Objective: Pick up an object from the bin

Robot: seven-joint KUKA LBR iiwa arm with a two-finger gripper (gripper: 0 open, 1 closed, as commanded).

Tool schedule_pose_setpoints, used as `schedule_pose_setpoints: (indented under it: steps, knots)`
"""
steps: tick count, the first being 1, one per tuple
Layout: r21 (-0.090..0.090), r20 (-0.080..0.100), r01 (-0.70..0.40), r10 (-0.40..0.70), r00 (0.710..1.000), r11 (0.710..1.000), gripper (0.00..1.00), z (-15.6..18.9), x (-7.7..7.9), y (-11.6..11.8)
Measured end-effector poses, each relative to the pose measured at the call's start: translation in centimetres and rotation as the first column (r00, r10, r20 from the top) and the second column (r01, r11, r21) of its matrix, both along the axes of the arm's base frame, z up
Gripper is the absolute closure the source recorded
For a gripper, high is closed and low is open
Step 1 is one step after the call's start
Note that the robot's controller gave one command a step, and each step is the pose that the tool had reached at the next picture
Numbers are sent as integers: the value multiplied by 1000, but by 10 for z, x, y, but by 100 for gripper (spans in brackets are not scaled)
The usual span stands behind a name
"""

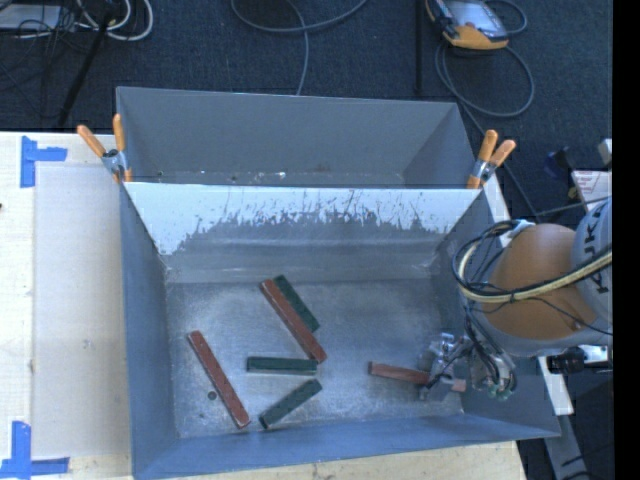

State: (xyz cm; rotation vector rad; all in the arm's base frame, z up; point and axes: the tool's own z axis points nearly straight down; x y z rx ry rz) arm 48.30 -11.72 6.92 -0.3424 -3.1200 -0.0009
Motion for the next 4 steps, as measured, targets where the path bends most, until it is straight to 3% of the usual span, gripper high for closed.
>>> schedule_pose_setpoints:
  steps: [4]
  knots:
    - [0, 1, -1, 1, 1000, 1000, 100, 30, 0, 0]
